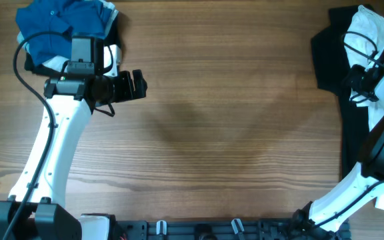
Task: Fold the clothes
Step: 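Reach the right gripper to the white T-shirt on the right and grasp it, then drag the white T-shirt with the right gripper to the table center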
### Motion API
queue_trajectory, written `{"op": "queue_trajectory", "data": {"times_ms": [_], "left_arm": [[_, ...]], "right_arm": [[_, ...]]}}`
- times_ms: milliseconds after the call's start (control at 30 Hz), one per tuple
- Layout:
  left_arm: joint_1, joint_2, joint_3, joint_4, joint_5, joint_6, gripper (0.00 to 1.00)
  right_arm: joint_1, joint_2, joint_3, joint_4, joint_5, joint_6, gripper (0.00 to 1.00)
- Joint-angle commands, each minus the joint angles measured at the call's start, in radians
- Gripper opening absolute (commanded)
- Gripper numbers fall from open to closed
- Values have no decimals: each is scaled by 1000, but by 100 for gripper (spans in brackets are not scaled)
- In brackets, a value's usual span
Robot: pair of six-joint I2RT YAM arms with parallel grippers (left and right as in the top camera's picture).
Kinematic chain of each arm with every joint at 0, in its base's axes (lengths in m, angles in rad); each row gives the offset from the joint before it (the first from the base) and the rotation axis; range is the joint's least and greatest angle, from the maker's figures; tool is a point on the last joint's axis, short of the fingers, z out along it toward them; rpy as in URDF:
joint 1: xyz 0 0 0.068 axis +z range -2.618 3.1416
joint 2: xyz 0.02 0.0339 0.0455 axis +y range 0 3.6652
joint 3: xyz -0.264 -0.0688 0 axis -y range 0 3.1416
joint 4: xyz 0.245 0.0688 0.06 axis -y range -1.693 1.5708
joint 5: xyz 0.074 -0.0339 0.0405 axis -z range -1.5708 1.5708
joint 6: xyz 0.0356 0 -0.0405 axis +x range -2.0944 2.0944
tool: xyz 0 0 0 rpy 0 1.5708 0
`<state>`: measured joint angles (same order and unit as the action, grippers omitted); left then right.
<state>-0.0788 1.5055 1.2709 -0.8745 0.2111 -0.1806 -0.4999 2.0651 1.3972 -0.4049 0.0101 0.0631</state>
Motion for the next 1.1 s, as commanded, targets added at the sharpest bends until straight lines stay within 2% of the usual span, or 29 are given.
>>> {"op": "queue_trajectory", "data": {"times_ms": [0, 133, 367, 433, 467, 567, 633, 667, 733, 900, 1067], "left_arm": [[-5, -2, 10, 3, 16, 16, 100], [-5, -2, 10, 2, 16, 16, 100], [-5, -2, 10, 3, 16, 16, 100], [-5, -2, 10, 3, 16, 16, 100], [-5, -2, 10, 3, 16, 16, 100], [-5, -2, 10, 3, 16, 16, 100], [-5, -2, 10, 3, 16, 16, 100], [-5, -2, 10, 3, 16, 16, 100], [-5, -2, 10, 3, 17, 16, 100], [-5, -2, 10, 11, 17, 16, 100], [-5, -2, 10, 21, 17, 16, 91]], "right_arm": [[-14, 16, 15, 29, 42, -7, 61], [-24, 17, 15, 47, 56, -11, 57], [-39, 41, 14, 64, 57, -35, 57], [-38, 51, 14, 66, 56, -37, 54], [-38, 55, 14, 65, 56, -37, 49], [-38, 58, 15, 75, 14, -37, 24], [-38, 58, 15, 77, 8, -37, 11], [-38, 58, 15, 77, 8, -37, 7], [-39, 52, 22, 78, 9, -37, 4], [-41, -31, 120, -6, 7, -34, 4], [-41, -167, 219, -103, -35, -37, 4]]}}
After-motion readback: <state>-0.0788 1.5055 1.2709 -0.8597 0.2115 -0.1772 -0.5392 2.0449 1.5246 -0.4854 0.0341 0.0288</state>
